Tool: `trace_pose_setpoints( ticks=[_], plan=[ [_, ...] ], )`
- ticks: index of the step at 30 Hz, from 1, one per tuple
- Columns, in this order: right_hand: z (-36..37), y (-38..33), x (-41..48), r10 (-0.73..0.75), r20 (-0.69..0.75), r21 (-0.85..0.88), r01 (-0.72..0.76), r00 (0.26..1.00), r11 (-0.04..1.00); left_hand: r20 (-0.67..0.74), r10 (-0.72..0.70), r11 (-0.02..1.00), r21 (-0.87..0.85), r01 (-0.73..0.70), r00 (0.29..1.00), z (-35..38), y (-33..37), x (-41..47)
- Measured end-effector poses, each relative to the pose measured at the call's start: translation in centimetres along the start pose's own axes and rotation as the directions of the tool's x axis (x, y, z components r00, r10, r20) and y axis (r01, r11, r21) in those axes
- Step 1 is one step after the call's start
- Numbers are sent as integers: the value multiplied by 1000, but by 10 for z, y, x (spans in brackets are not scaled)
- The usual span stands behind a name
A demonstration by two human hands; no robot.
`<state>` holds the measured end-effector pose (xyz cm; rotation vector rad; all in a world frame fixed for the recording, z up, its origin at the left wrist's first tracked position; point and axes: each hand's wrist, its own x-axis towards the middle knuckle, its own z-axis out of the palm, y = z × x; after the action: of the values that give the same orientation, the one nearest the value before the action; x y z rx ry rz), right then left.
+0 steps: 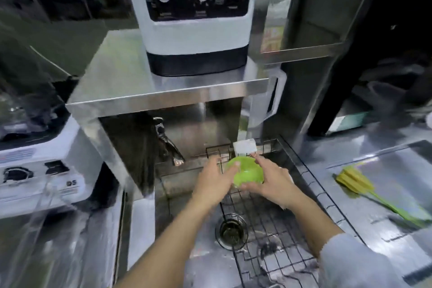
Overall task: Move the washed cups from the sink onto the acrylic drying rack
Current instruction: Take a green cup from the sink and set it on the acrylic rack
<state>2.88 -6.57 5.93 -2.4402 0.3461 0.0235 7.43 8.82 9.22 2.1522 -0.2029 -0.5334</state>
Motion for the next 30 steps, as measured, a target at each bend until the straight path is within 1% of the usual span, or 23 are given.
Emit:
trace_pose_setpoints(
  ticks=[1, 2, 4, 6, 7, 9, 11, 12, 14, 16, 18, 20, 22, 24, 25, 27, 30],
  plan=[
    [1, 12, 11, 19, 7, -33, -19, 1000, 999, 57, -94, 985, -138, 101, 994, 12, 0, 11],
    [3, 23, 21, 35, 7, -65, -35, 999, 997, 124, -172, 945, -261, 199, 977, 22, 0, 21],
    [6, 40, 40, 55, 7, -118, -54, 998, 991, 244, -272, 835, -421, 355, 931, 37, 0, 37],
    [8, 51, 56, 107, 24, -197, -100, 994, 975, 337, -395, 690, -506, 518, 855, 48, -1, 48],
    [9, 54, 63, 149, 37, -242, -136, 988, 961, 385, -431, 626, -523, 578, 816, 53, -3, 52],
    [12, 59, 72, 219, 84, -299, -185, 972, 936, 447, -462, 537, -546, 643, 766, 61, -5, 59],
    [13, 59, 76, 262, 139, -317, -208, 955, 925, 436, -492, 496, -571, 654, 753, 70, -8, 66],
    [13, 58, 77, 265, 156, -314, -206, 952, 927, 411, -503, 480, -599, 641, 760, 73, -10, 69],
    [12, 54, 75, 244, 144, -304, -192, 959, 933, 370, -530, 453, -638, 623, 763, 77, -14, 73],
    [10, 49, 70, 210, 115, -255, -175, 971, 951, 341, -537, 439, -668, 600, 772, 78, -11, 74],
    [11, 46, 65, 197, 66, -132, -188, 978, 973, 308, -540, 423, -705, 569, 783, 76, -3, 70],
    [11, 42, 57, 167, -61, -10, -168, 984, 986, 292, -538, 386, -749, 539, 791, 75, 1, 69],
    [8, 35, 46, 88, -182, 134, -64, 979, 989, 256, -535, 367, -788, 494, 805, 73, 7, 65],
    [3, 28, 34, -11, -229, 287, 78, 973, 955, 254, -498, 333, -827, 452, 829, 67, 15, 57],
    [1, 23, 28, -60, -241, 321, 138, 969, 937, 285, -458, 303, -840, 450, 842, 63, 17, 55],
    [-2, 14, 15, -173, -259, 320, 253, 950, 913, 357, -389, 269, -837, 476, 849, 53, 19, 50],
    [-1, -2, -6, -333, -283, 235, 402, 899, 885, 373, -259, 325, -835, 444, 891, 34, 17, 37]
  ],
)
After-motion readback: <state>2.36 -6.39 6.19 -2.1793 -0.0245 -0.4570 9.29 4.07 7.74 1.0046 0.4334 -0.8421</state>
